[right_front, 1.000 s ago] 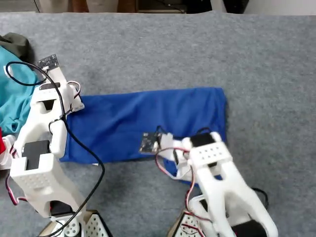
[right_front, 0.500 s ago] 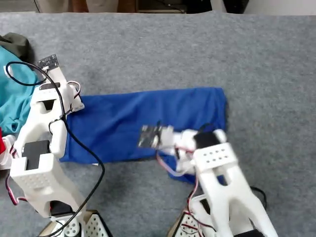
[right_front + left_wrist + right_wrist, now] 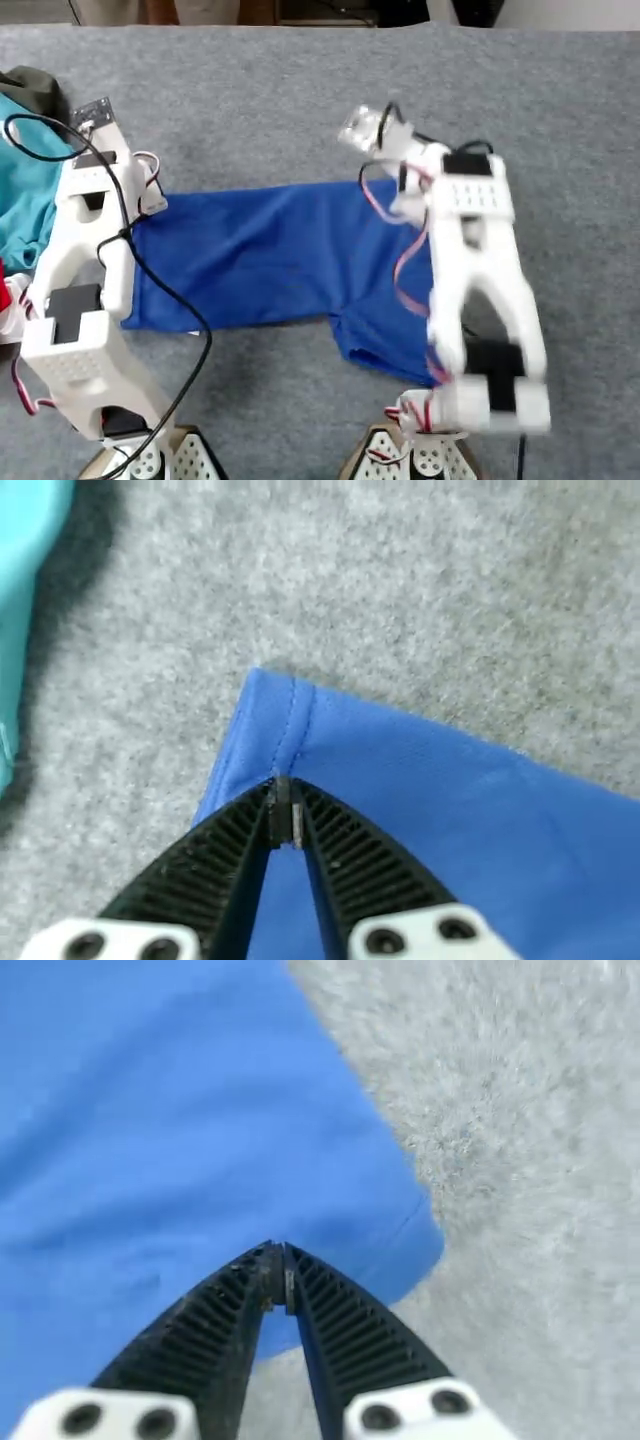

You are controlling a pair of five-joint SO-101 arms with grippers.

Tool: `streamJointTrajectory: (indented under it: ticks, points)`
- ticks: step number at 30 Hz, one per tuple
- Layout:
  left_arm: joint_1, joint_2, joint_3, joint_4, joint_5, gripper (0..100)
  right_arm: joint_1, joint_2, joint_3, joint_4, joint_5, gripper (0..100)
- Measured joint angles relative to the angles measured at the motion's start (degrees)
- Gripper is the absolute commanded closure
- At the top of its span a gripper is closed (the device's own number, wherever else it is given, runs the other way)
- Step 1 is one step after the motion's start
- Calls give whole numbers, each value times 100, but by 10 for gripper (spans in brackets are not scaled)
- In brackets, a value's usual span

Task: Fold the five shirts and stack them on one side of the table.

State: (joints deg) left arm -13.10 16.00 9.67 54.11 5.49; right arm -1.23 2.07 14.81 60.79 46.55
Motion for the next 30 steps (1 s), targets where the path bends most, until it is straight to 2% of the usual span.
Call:
streamJointTrajectory:
  ticks: [8,11,19,25,30]
  points:
    - [79,818,-677,0,18,980,70,2866,-2136,-97,-404,993]
    - [88,1178,-1090,26,26,980,229,3692,-3095,158,-404,993]
    - [105,1723,-1996,18,26,980,396,5433,-6040,1451,-413,993]
    - [105,1820,-2163,44,26,980,422,6180,-8088,2752,-360,993]
    - [97,1837,-2681,712,26,980,413,6365,-9714,3938,-343,993]
